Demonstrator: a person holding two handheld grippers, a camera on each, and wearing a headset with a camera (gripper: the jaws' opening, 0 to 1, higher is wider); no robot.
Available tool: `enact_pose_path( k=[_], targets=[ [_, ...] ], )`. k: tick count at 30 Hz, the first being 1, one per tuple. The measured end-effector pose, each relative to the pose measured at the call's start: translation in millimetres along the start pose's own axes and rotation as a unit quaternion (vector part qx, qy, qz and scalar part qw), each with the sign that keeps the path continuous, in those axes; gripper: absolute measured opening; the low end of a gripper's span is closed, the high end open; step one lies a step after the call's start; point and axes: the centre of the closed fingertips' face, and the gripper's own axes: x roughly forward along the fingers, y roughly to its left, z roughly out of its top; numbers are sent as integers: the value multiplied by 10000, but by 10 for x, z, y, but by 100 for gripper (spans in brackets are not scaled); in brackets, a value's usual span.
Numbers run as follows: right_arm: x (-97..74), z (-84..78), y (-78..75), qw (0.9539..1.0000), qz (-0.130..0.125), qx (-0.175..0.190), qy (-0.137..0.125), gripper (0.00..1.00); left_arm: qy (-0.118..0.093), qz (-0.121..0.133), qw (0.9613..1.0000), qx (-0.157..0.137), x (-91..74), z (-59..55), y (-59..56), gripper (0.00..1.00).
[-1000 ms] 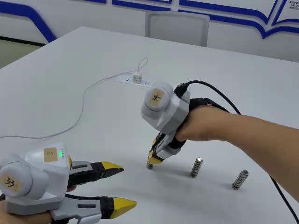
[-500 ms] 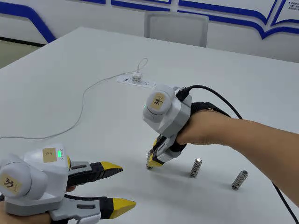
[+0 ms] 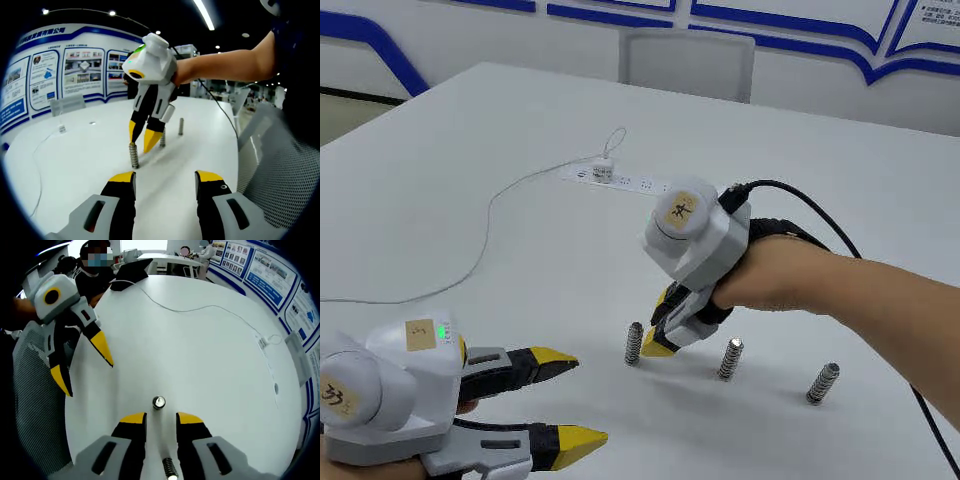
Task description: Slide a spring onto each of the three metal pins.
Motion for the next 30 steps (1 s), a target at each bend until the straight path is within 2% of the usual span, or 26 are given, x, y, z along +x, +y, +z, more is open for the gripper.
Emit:
enact_pose_path(
  k=[16, 30],
  targets=[
    [-265, -167, 182, 9986, -183, 214, -452, 27, -10, -24, 10000, 50, 38, 35, 0, 50],
    [-506, -372, 393, 9937, -340, 542, -921, 27, -25, 4, 10000, 65, 39, 59, 11, 53]
  ],
)
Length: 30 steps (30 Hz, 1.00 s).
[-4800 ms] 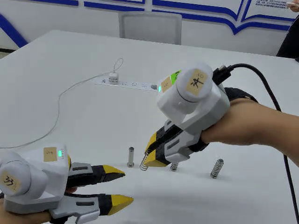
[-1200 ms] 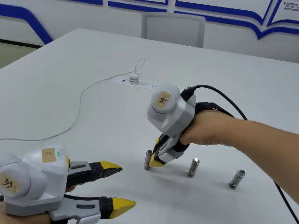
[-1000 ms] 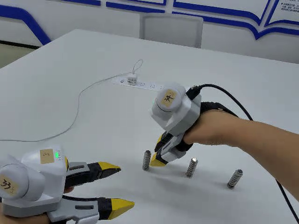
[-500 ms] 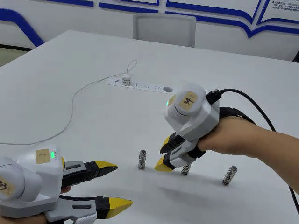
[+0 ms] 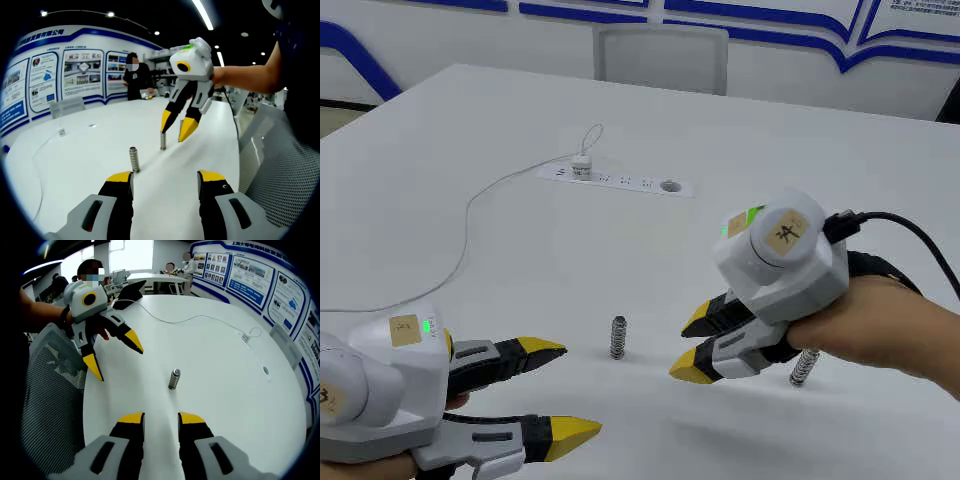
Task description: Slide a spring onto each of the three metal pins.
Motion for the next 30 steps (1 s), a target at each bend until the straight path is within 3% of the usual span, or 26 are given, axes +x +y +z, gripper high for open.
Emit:
enact_pose_path(
  k=[18, 30],
  targets=[
    [-365, -417, 173, 9963, -145, 625, -573, 29, -49, 51, 10000, -8, -7, 66, -51, 56],
    [-605, -674, 118, 9899, -426, 1058, -837, 30, -60, 40, 10000, -29, 16, 70, -59, 57]
  ],
)
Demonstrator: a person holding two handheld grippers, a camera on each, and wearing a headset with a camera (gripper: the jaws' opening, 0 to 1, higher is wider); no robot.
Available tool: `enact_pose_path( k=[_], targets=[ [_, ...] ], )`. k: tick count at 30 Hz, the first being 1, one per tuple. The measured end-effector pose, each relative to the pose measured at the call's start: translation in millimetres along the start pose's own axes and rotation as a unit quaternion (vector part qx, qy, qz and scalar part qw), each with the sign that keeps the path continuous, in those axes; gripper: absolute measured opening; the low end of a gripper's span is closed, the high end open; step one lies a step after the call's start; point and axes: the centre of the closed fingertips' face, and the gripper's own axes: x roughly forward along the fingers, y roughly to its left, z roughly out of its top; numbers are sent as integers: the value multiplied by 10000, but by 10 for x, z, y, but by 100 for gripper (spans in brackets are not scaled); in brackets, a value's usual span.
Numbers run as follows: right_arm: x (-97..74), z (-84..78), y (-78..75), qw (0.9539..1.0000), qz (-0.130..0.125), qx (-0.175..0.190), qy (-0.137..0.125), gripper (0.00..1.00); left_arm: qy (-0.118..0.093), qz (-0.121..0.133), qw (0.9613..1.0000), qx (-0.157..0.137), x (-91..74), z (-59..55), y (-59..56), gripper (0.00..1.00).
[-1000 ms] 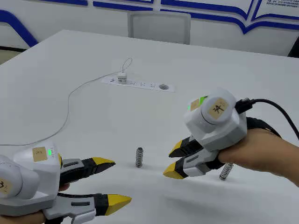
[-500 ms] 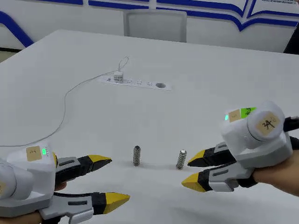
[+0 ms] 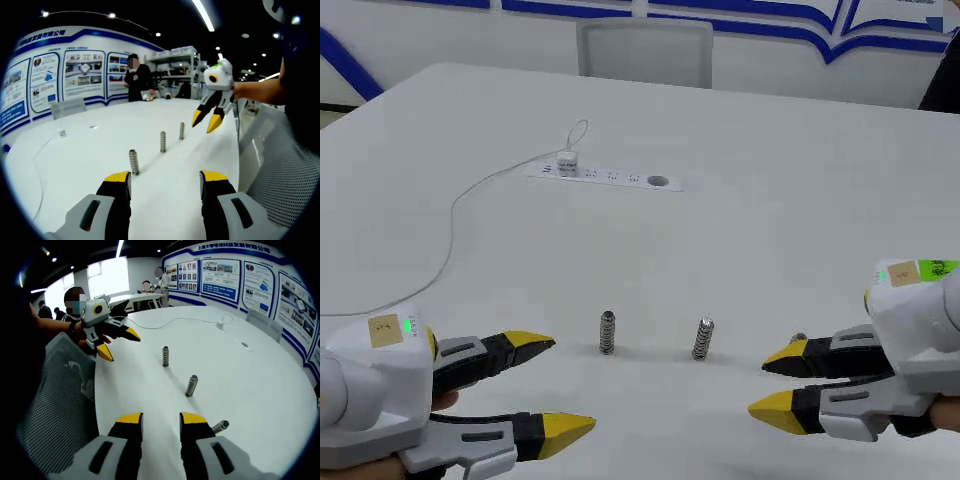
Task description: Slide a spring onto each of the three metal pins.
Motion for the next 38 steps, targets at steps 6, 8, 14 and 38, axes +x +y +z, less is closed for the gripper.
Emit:
enact_pose_path(
  k=[6, 8, 14, 38],
  targets=[
    [-120, -65, -101, 9996, -186, 147, -138, 31, -7, 2, 10000, -15, 3, 0, 6, 57],
    [-153, -98, -131, 9994, -237, 184, -170, 31, -3, 4, 10000, -20, 2, -3, 10, 58],
    [-235, -174, -185, 9985, -418, 212, -288, 33, 14, -3, 10000, -26, -1, -15, 7, 58],
    [-384, -366, -376, 9906, -873, 411, -971, 55, 60, 27, 9999, -93, -12, -80, 32, 59]
  ],
)
